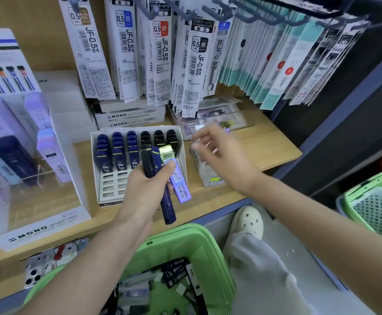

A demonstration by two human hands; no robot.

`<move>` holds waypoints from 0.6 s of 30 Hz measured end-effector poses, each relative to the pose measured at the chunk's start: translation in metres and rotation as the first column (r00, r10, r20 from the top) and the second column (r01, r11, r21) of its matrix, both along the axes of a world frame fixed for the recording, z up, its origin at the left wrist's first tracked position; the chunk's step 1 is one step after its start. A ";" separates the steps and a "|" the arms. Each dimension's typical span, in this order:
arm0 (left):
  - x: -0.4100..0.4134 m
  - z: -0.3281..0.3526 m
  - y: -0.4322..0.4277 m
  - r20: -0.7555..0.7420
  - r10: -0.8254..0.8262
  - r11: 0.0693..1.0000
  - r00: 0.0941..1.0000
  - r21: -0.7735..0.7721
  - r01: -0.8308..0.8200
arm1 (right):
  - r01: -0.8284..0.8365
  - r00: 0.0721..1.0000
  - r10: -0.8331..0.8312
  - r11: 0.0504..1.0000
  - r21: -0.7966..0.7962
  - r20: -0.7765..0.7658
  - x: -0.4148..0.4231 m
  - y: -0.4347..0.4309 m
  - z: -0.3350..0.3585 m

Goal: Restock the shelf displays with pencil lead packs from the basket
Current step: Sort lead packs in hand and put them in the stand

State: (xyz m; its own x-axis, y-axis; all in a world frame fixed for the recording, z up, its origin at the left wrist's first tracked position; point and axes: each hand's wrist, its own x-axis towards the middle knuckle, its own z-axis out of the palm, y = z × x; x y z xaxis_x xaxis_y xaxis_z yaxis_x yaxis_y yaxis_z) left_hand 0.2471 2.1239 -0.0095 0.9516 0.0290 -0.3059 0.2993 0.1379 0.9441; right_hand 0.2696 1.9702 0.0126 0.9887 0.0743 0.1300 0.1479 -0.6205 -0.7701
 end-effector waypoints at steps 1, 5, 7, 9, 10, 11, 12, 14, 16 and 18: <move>0.000 0.001 0.000 -0.016 0.013 1.000 1.000 -0.027 -0.013 | -0.066 0.992 0.071 0.997 0.050 -0.103 -0.008 0.007 0.000; -0.003 0.005 -0.002 -0.026 0.035 0.996 0.999 -0.084 -0.037 | -0.123 0.964 0.140 0.989 0.086 -0.226 -0.024 0.025 -0.002; -0.005 0.006 -0.003 -0.006 0.031 0.996 1.000 -0.079 -0.031 | -0.073 0.966 0.101 0.990 0.121 -0.238 -0.025 0.026 -0.001; -0.006 0.008 -0.002 0.002 0.017 0.998 1.000 -0.066 -0.017 | -0.035 0.957 0.095 0.975 0.218 -0.275 -0.027 0.024 0.003; -0.007 0.008 -0.001 0.001 0.006 0.998 1.000 -0.066 -0.006 | -0.016 0.950 0.103 0.959 0.284 -0.294 -0.028 0.022 0.005; -0.008 0.009 -0.001 -0.001 -0.003 0.998 1.000 -0.068 0.003 | 0.007 0.945 0.109 0.935 0.354 -0.308 -0.029 0.019 0.007; -0.008 0.009 0.000 -0.003 -0.013 0.998 1.000 -0.065 0.013 | 0.035 0.943 0.107 0.910 0.412 -0.316 -0.031 0.017 0.009; -0.010 0.011 -0.001 -0.003 -0.028 0.999 1.000 -0.041 0.028 | 0.079 0.947 0.072 0.892 0.446 -0.312 -0.032 0.008 0.012; -0.011 0.010 -0.001 0.000 -0.027 1.000 1.000 -0.014 0.027 | 0.106 0.968 -0.022 0.939 0.328 -0.250 -0.028 -0.003 0.012; -0.011 0.008 0.000 0.011 -0.017 1.000 1.000 0.020 0.016 | 0.151 0.983 -0.128 0.971 0.184 -0.131 -0.021 -0.017 0.012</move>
State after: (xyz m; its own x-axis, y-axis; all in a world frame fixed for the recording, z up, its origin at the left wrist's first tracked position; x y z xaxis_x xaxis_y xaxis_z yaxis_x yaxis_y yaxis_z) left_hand 0.2363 2.1242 -0.0013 0.9555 0.0191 -0.2944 0.2904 0.1144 0.9500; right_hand 0.2490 1.9536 0.0249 0.9967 -0.0800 0.0104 -0.0283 -0.4675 -0.8836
